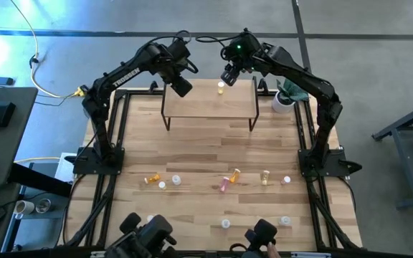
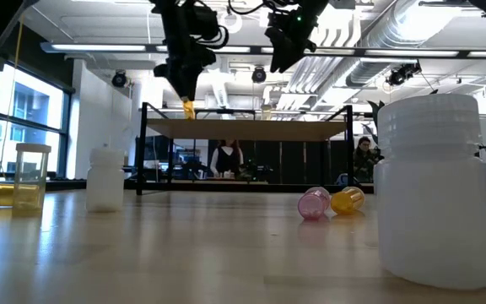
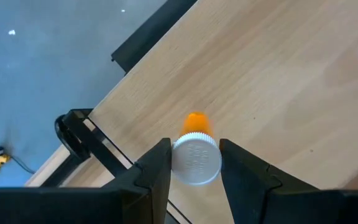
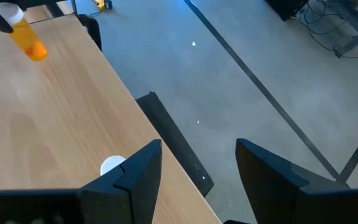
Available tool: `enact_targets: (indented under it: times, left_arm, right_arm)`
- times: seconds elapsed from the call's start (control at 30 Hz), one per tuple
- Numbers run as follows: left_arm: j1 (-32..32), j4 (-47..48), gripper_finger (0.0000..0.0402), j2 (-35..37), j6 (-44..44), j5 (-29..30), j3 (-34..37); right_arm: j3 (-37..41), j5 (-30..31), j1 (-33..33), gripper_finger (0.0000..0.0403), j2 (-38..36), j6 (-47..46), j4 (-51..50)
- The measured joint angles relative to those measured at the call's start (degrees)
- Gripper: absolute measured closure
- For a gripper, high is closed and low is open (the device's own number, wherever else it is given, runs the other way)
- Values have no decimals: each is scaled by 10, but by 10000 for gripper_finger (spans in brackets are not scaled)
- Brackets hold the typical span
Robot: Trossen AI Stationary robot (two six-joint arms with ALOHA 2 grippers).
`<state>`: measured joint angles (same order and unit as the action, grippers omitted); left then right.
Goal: Pick and place medicine bottles onto shelf by color
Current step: Put the top left orange pill bottle on the shelf
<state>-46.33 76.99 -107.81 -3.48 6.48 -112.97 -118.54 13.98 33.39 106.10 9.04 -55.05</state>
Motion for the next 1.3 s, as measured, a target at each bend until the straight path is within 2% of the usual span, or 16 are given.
enact_targets:
  times: [0.83,1.3]
  left_arm:
    - [-1,5,285,-23,-8,-1,-1]
    - [-1,-6,237,-25,-4,-3,1]
  right_arm:
    - [0,0,0,206,0,0,0]
    - [0,0,0,206,0,0,0]
